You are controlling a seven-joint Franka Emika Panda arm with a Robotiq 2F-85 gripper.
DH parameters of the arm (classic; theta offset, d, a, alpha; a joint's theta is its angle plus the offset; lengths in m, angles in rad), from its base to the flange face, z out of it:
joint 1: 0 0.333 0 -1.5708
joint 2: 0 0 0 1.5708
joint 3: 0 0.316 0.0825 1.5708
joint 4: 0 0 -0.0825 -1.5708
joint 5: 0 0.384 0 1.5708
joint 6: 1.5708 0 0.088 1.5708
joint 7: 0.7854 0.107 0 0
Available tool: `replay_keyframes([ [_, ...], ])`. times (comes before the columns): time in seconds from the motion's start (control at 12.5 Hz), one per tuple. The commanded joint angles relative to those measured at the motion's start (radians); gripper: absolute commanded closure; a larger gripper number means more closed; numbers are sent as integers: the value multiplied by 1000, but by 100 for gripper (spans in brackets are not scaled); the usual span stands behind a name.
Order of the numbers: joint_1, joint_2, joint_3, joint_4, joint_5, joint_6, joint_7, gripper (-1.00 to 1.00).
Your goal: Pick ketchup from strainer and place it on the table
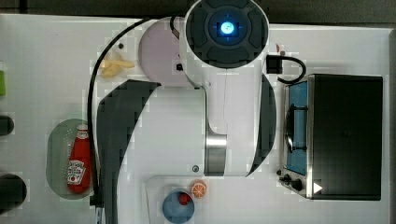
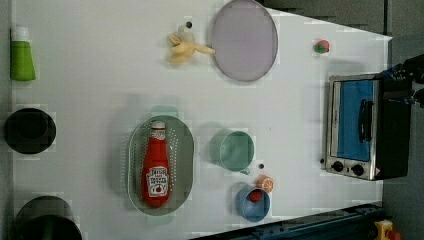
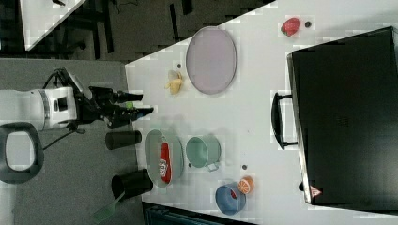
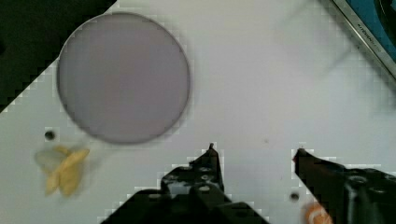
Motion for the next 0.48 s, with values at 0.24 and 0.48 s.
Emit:
replay_keyframes([
  [0.24,-89,-150,180,-114,54,-90,31,-99],
  [0.48,-66,-124,312,-114,54,-86,36,-100],
])
